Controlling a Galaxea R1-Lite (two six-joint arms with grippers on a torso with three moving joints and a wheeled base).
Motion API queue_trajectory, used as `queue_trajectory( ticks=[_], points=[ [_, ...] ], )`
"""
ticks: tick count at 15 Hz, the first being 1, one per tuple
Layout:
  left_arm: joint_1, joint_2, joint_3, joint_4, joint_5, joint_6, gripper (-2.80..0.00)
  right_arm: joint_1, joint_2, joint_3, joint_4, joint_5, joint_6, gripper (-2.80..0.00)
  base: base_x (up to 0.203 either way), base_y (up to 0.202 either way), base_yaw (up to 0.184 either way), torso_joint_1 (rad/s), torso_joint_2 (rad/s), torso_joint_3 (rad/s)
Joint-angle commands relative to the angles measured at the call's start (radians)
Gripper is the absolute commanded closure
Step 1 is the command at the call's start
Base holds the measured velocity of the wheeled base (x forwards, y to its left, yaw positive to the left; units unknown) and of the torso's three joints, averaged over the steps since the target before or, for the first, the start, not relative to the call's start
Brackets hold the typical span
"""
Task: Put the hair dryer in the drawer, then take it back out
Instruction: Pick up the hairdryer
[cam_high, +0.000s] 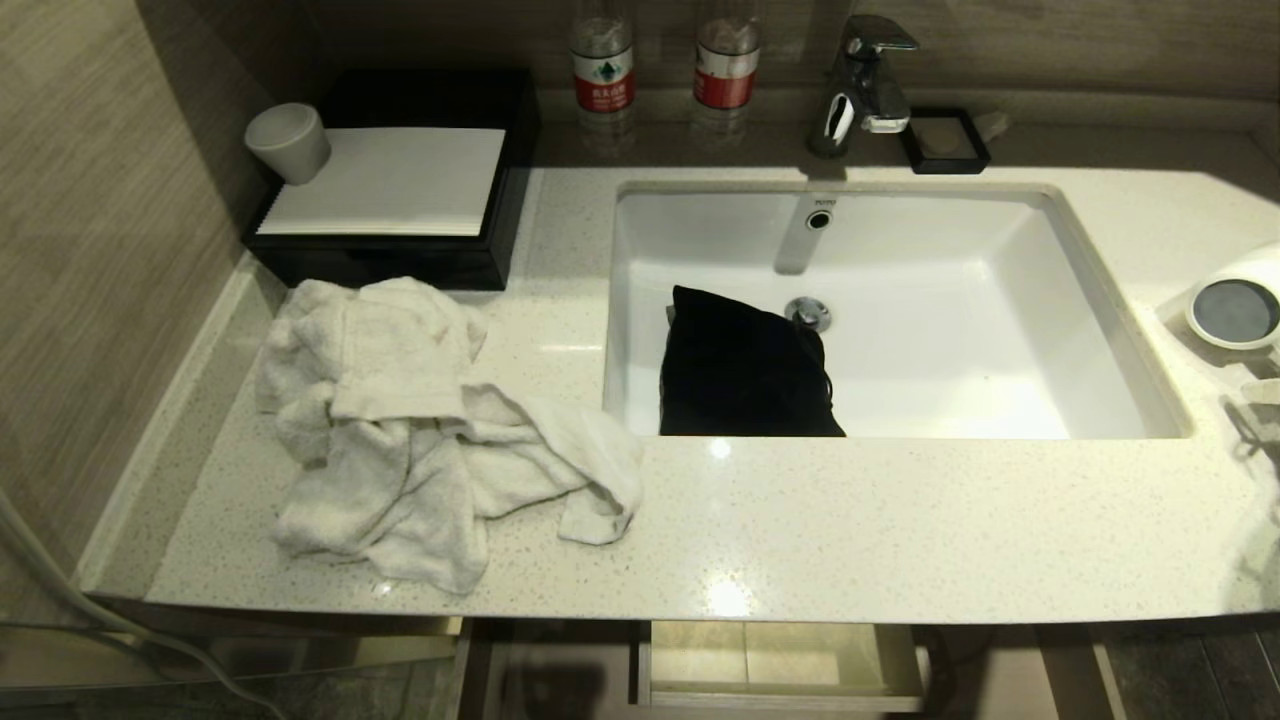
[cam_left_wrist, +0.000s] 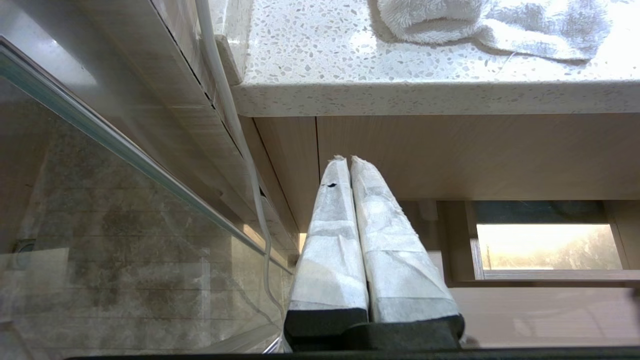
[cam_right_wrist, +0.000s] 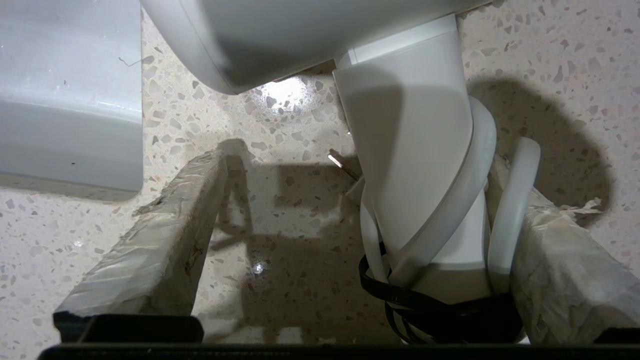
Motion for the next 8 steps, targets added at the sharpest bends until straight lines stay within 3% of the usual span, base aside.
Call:
queue_trajectory(
  ticks=[1, 4, 5, 8],
  points=[
    [0.0, 0.0, 0.001, 0.0, 0.0, -0.001, 0.0, -0.001, 0.012, -0.008, 0.0, 0.003, -0.004, -2.8, 0.0, 0.0, 0.0, 0.0, 0.0, 0.0],
    [0.0, 0.0, 0.0, 0.0, 0.0, -0.001, 0.0, -0.003, 0.02, -0.012, 0.0, 0.005, -0.004, -2.8, 0.0, 0.0, 0.0, 0.0, 0.0, 0.0],
    [0.0, 0.0, 0.002, 0.0, 0.0, -0.001, 0.0, -0.001, 0.024, -0.013, 0.0, 0.004, -0.005, 0.0, 0.0, 0.0, 0.0, 0.0, 0.0, 0.0],
    [0.0, 0.0, 0.002, 0.0, 0.0, -0.001, 0.0, -0.001, 0.023, -0.014, 0.002, 0.0, -0.032, 0.0, 0.0, 0.0, 0.0, 0.0, 0.0, 0.0]
  ],
)
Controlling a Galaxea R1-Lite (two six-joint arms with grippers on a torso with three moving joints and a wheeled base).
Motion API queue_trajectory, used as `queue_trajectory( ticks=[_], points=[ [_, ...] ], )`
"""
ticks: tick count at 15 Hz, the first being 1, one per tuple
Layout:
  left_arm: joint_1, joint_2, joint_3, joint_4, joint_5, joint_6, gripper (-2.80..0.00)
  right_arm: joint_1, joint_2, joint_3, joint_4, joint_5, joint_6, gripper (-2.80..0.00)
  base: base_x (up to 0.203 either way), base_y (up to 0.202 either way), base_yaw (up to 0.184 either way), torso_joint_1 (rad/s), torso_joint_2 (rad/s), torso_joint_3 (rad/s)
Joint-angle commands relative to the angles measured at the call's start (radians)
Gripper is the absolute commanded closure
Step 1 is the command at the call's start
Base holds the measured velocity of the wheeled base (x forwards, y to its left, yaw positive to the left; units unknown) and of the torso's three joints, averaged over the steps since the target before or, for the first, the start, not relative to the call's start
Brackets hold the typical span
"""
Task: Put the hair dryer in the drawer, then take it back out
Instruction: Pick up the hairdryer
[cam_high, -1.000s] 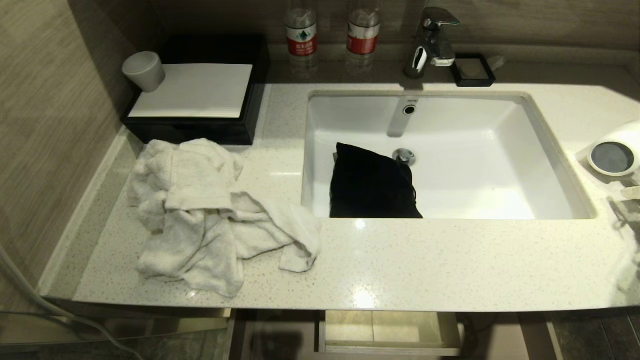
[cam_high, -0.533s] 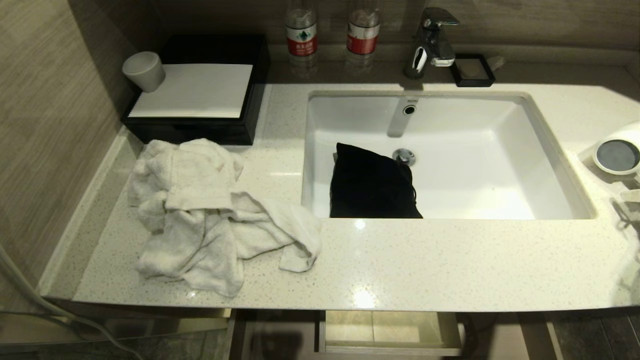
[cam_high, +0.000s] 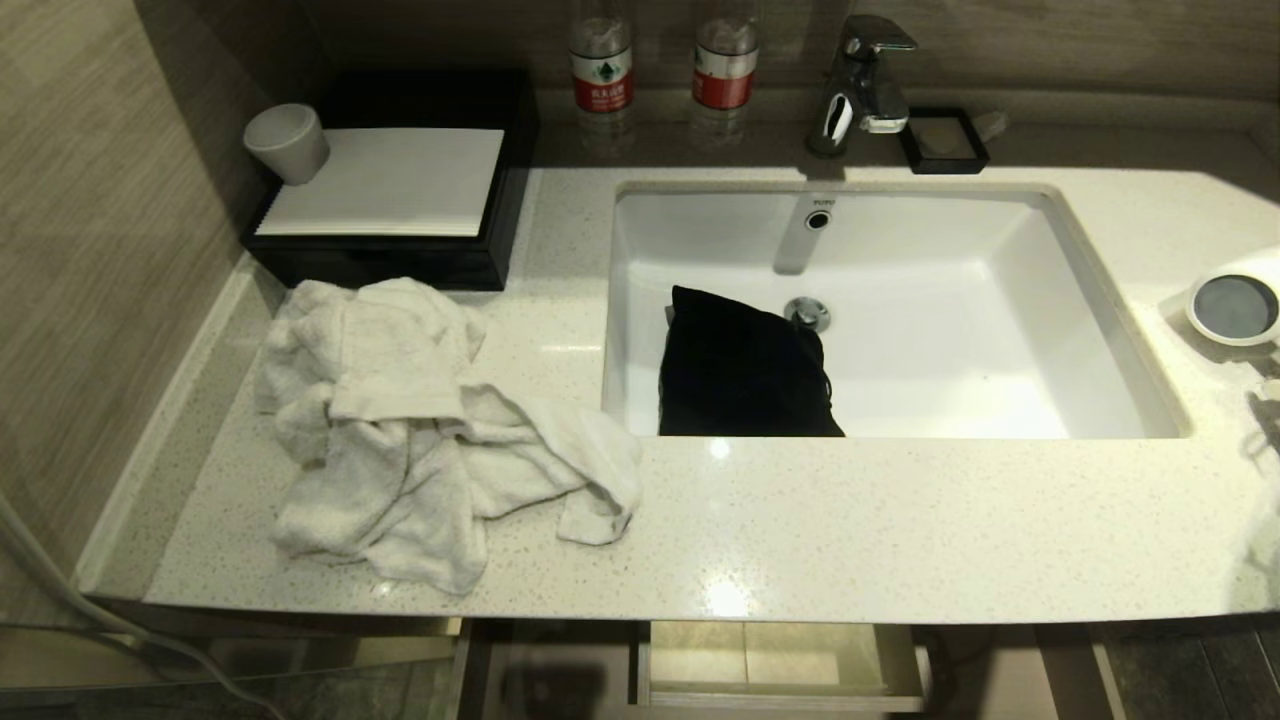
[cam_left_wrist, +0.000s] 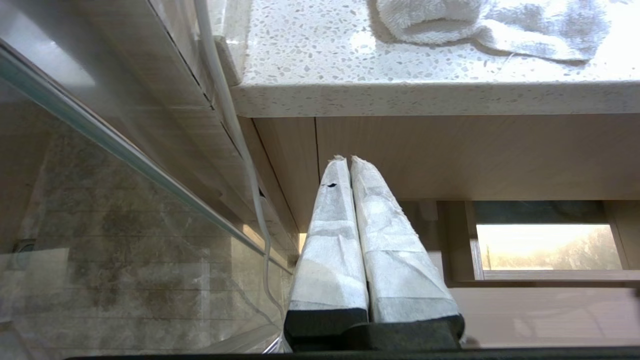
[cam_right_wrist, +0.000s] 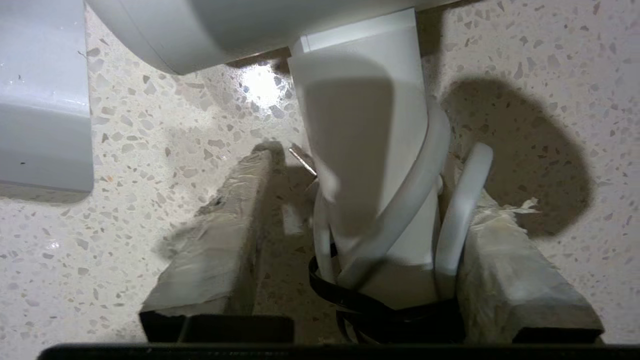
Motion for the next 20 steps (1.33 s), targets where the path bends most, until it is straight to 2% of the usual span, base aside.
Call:
queue_trajectory(
  ticks=[1, 15, 20],
  points=[
    [0.0, 0.0, 0.001, 0.0, 0.0, 0.0, 0.0, 0.002, 0.001, 0.001, 0.008, 0.003, -0.008, 0.0, 0.0, 0.0, 0.0, 0.0, 0.0, 0.0],
    [0.0, 0.0, 0.002, 0.0, 0.0, 0.0, 0.0, 0.002, -0.081, 0.016, 0.027, 0.002, -0.008, 0.0, 0.0, 0.0, 0.0, 0.0, 0.0, 0.0],
    [0.0, 0.0, 0.0, 0.0, 0.0, 0.0, 0.0, 0.002, -0.151, 0.071, 0.036, -0.001, -0.008, 0.0, 0.0, 0.0, 0.0, 0.0, 0.0, 0.0]
  ],
)
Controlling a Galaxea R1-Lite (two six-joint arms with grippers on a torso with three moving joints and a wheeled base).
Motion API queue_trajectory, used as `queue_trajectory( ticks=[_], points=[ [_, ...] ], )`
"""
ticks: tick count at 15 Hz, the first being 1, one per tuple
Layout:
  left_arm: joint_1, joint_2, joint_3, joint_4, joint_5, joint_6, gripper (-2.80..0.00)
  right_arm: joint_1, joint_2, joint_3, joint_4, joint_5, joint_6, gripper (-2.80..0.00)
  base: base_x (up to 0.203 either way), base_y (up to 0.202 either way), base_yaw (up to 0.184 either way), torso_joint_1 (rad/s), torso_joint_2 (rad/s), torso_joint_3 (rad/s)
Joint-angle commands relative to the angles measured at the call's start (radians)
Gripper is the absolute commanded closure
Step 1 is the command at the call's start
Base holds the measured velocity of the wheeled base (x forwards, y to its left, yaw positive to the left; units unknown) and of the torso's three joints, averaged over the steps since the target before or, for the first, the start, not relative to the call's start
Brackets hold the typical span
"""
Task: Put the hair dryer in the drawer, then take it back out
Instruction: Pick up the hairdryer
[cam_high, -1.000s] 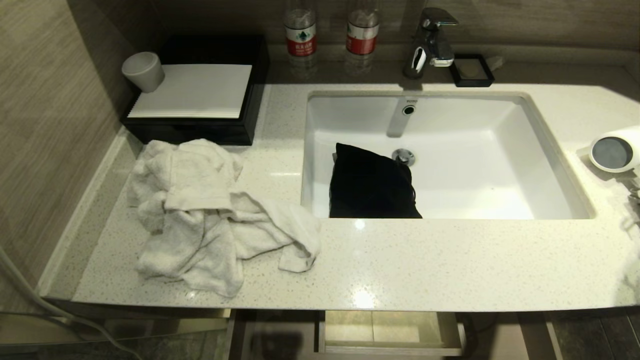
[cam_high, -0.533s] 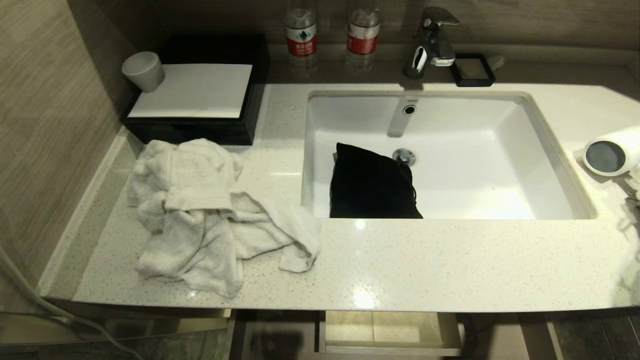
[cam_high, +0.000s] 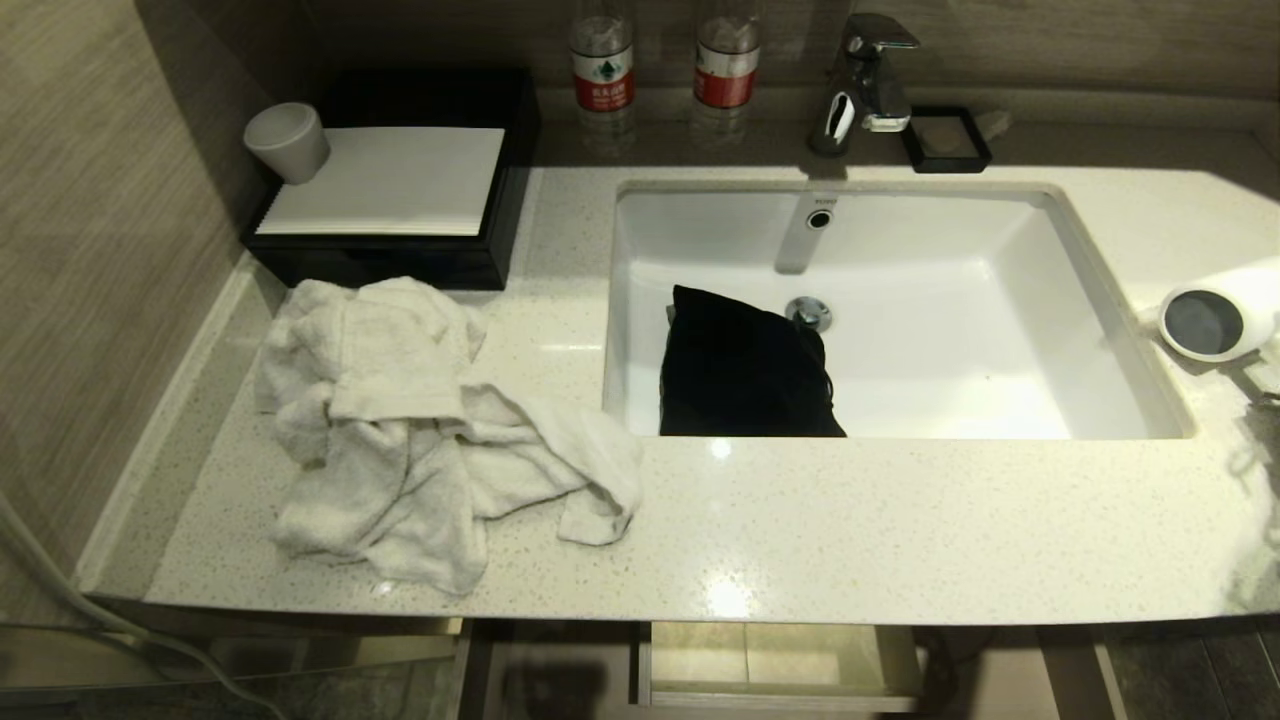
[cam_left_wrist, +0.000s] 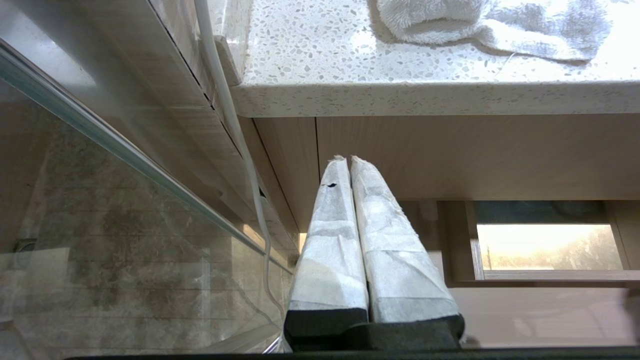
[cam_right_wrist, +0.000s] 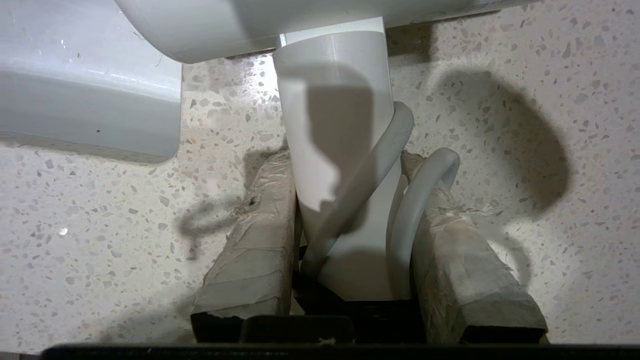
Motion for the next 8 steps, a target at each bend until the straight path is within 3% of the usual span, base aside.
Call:
queue_trajectory(
  ticks=[1, 6, 8],
  points=[
    [0.0, 0.0, 0.0, 0.0, 0.0, 0.0, 0.0, 0.0, -0.052, 0.022, 0.02, 0.002, -0.004, 0.0, 0.0, 0.0, 0.0, 0.0, 0.0, 0.0],
    [0.0, 0.0, 0.0, 0.0, 0.0, 0.0, 0.0, 0.0, -0.102, 0.132, 0.015, -0.016, -0.014, 0.0, 0.0, 0.0, 0.0, 0.0, 0.0, 0.0],
    [0.0, 0.0, 0.001, 0.0, 0.0, 0.0, 0.0, 0.0, -0.095, 0.155, 0.015, -0.017, -0.069, 0.0, 0.0, 0.0, 0.0, 0.0, 0.0, 0.0]
  ],
)
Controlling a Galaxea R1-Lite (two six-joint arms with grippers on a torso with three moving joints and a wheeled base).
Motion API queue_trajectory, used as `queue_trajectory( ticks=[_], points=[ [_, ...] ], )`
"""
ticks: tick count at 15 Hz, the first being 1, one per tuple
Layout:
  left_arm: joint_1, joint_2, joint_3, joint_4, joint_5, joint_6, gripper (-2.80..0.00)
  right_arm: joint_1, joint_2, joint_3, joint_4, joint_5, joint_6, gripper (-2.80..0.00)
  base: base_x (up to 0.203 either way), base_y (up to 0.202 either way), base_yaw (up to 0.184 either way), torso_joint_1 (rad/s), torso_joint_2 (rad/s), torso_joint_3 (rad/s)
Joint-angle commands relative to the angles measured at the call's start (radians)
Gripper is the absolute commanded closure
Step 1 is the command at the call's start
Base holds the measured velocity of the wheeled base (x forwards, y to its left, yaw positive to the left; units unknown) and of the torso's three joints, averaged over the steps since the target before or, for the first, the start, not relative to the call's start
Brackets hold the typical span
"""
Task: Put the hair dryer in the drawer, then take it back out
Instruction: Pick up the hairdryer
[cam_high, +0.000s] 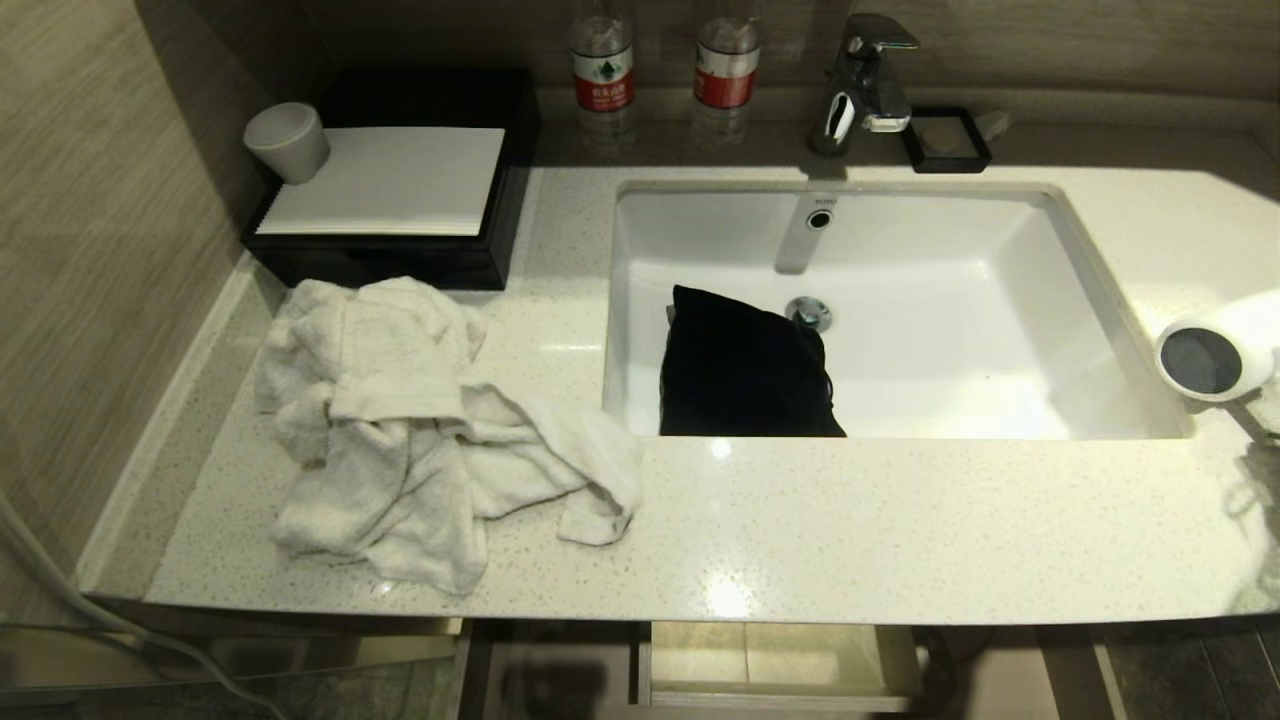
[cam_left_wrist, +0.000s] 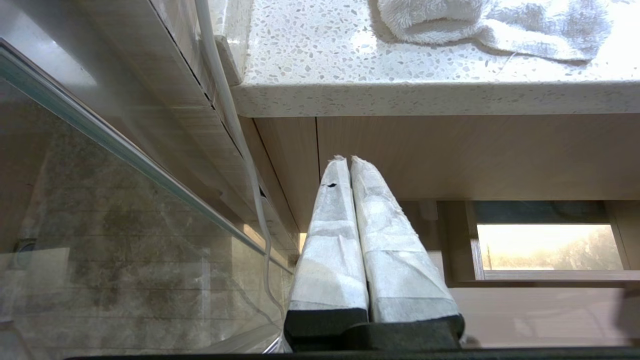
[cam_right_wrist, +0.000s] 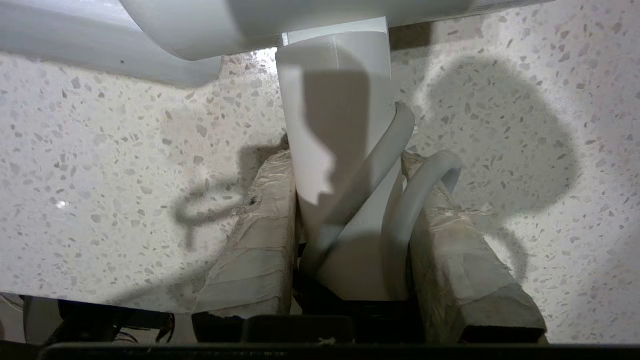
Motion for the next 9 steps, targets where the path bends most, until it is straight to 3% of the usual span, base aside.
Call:
queue_trajectory(
  ticks=[1, 4, 5, 9],
  points=[
    [0.0, 0.0, 0.002, 0.0, 0.0, 0.0, 0.0, 0.0, -0.002, 0.018, 0.0, 0.003, -0.021, 0.0, 0.0, 0.0, 0.0, 0.0, 0.0, 0.0],
    [0.0, 0.0, 0.0, 0.0, 0.0, 0.0, 0.0, 0.0, 0.008, 0.013, 0.001, -0.002, -0.023, 0.0, 0.0, 0.0, 0.0, 0.0, 0.0, 0.0],
    [0.0, 0.0, 0.001, 0.0, 0.0, 0.0, 0.0, 0.0, 0.007, 0.018, 0.002, -0.029, -0.027, -2.8, 0.0, 0.0, 0.0, 0.0, 0.0, 0.0],
    [0.0, -0.001, 0.001, 0.0, 0.0, 0.0, 0.0, 0.001, 0.016, 0.02, 0.0, -0.045, -0.032, -2.8, 0.0, 0.0, 0.0, 0.0, 0.0, 0.0]
  ],
)
